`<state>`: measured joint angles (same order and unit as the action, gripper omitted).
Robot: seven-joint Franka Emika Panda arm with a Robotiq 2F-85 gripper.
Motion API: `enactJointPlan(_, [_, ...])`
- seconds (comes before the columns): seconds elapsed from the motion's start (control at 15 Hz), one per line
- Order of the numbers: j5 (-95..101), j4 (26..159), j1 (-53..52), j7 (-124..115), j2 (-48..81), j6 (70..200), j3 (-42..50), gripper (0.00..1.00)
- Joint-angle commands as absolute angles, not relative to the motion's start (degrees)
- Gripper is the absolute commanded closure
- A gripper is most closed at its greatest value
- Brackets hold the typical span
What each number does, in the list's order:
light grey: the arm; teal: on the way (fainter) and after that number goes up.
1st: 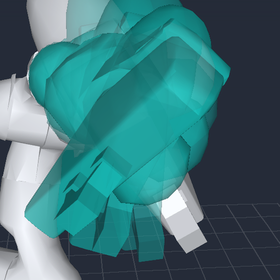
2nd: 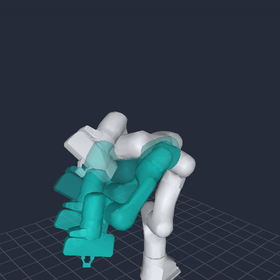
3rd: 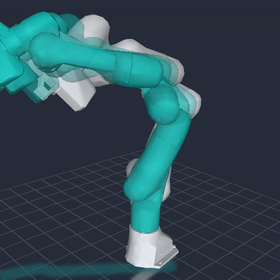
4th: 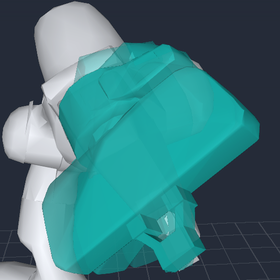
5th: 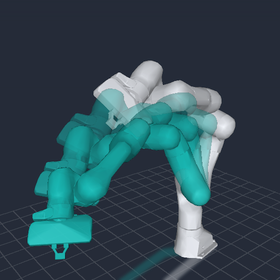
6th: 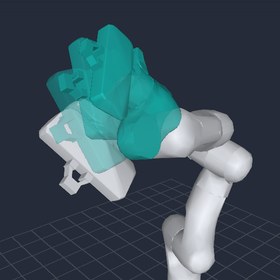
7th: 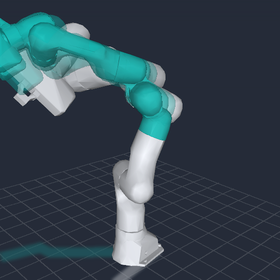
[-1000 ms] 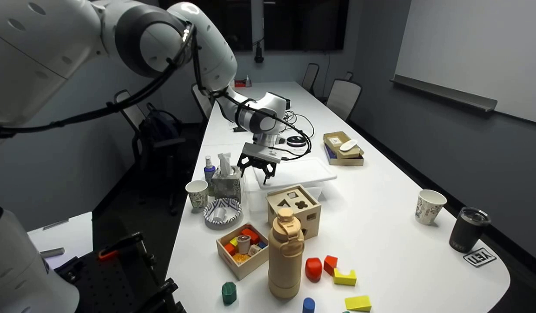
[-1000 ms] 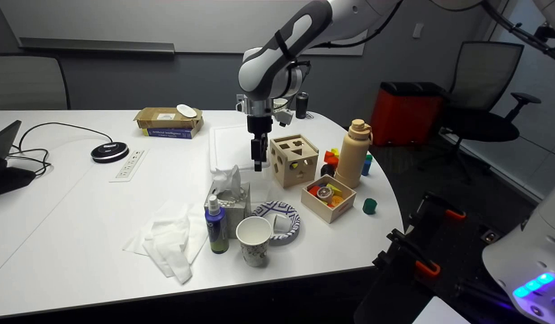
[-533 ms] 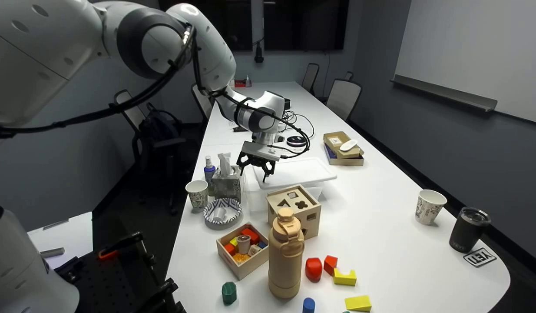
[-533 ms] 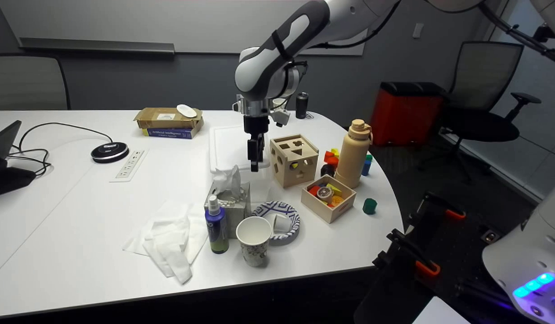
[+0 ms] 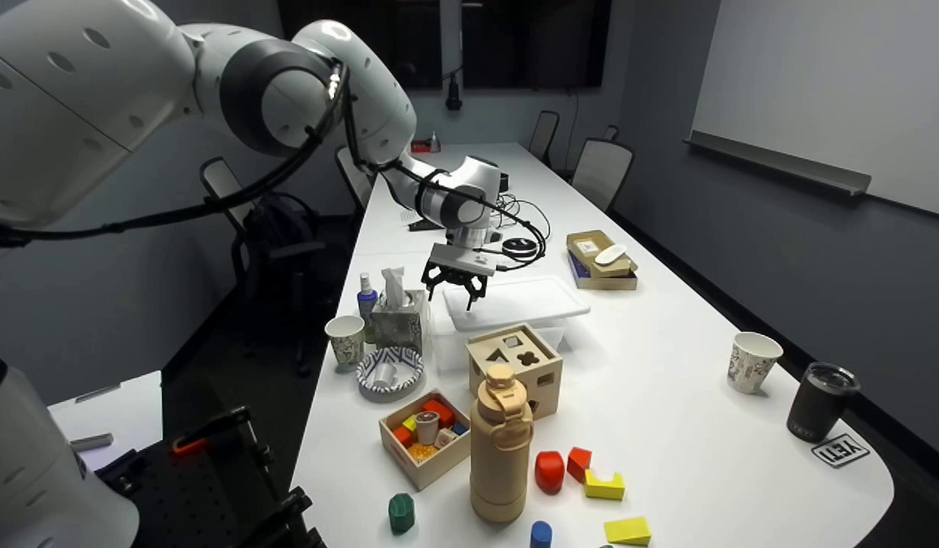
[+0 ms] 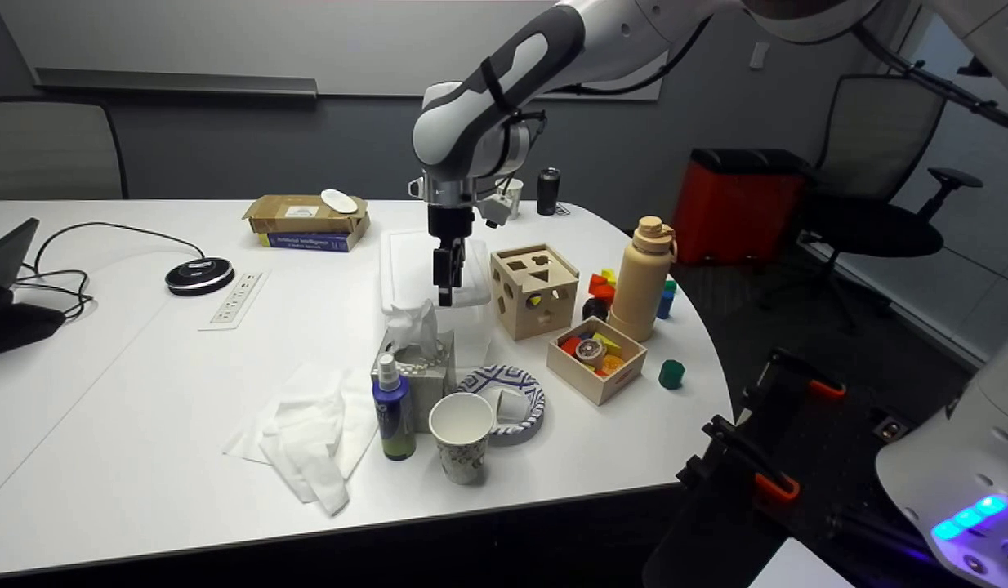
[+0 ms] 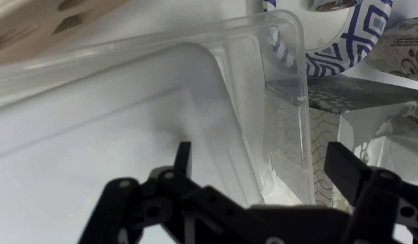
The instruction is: Position the white lid correctly
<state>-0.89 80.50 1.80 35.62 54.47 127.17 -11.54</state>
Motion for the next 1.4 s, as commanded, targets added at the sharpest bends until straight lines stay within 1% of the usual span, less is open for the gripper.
enactJointPlan(0.0, [-0.3, 78.3, 1.4, 35.0, 56.1, 126.6, -10.9, 0.0])
enactJointPlan(1.33, [-0.8, 83.5, 0.6, 33.1, 54.2, 122.1, -11.7, 0.0])
